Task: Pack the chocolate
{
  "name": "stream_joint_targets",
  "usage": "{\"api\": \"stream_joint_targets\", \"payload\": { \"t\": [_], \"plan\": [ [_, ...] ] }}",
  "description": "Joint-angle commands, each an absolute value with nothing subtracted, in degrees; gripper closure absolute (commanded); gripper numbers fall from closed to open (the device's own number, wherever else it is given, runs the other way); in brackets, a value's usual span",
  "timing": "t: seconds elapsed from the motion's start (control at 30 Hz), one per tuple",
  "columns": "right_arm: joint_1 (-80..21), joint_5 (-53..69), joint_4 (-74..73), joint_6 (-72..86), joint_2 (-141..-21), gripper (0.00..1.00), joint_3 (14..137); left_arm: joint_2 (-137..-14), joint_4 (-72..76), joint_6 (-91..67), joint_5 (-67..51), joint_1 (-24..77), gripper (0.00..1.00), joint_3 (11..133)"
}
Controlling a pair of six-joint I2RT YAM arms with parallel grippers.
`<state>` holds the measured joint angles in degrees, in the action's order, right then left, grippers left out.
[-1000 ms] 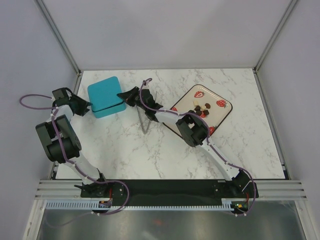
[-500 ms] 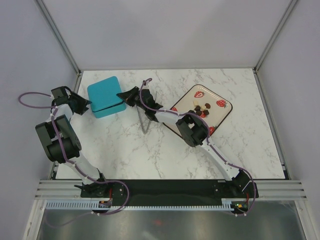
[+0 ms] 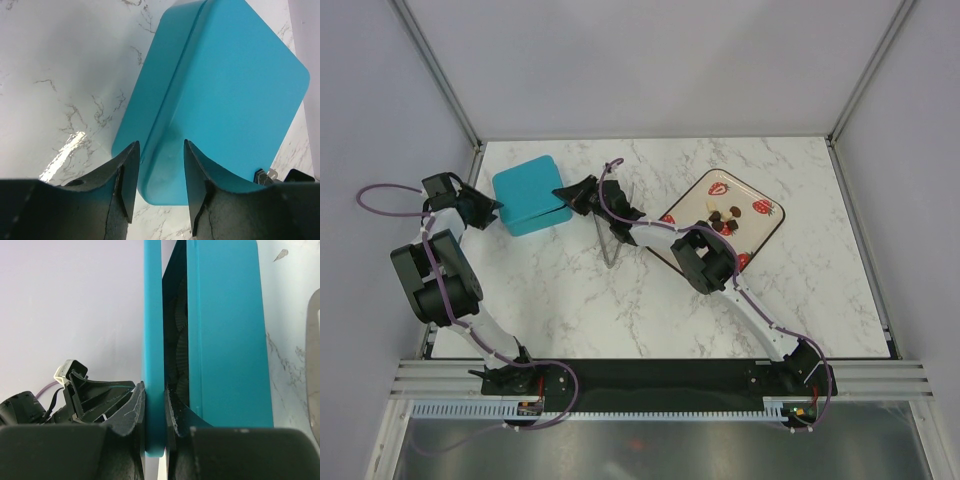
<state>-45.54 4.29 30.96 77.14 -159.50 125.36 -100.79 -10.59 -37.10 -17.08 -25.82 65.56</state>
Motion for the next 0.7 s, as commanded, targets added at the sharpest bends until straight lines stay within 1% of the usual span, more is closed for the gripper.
{"api": "stream_joint_targets", "payload": {
  "t": [0.0, 0.13, 0.27, 0.37, 0.43, 0.47, 0.57, 0.67],
  "plan": [
    [-46.05, 5.18, 33.93, 77.61, -157.15, 1.00, 124.63, -101.60, -9.76, -35.16, -18.54, -26.37, 0.53, 66.45],
    [-46.05, 4.57, 32.44, 76.20, -156.53, 1.00, 123.93, -103.00, -8.97, -35.07, -19.60, -26.28, 0.57, 66.53],
    [-45.97, 4.39, 31.47, 75.85, -156.80, 1.00, 124.63, -103.97, -8.70, -35.25, -20.83, -26.28, 0.68, 67.15],
    [-45.97, 5.27, 32.34, 76.99, -157.24, 1.00, 124.81, -103.45, -8.44, -34.90, -21.71, -26.28, 0.67, 67.15],
    [-45.88, 5.62, 34.97, 78.13, -156.80, 1.00, 123.76, -102.84, -8.35, -34.63, -21.88, -26.28, 0.65, 67.24],
    [-45.88, 5.62, 35.50, 78.13, -156.62, 1.00, 123.66, -102.05, -8.35, -34.19, -21.97, -26.28, 0.62, 67.32],
    [-45.97, 5.63, 35.07, 77.70, -156.10, 1.00, 124.28, -101.25, -8.35, -33.84, -21.80, -26.28, 0.59, 67.59],
    [-45.97, 5.10, 34.54, 77.17, -155.74, 1.00, 123.84, -101.42, -8.61, -33.66, -21.45, -26.28, 0.58, 67.94]
  ]
}}
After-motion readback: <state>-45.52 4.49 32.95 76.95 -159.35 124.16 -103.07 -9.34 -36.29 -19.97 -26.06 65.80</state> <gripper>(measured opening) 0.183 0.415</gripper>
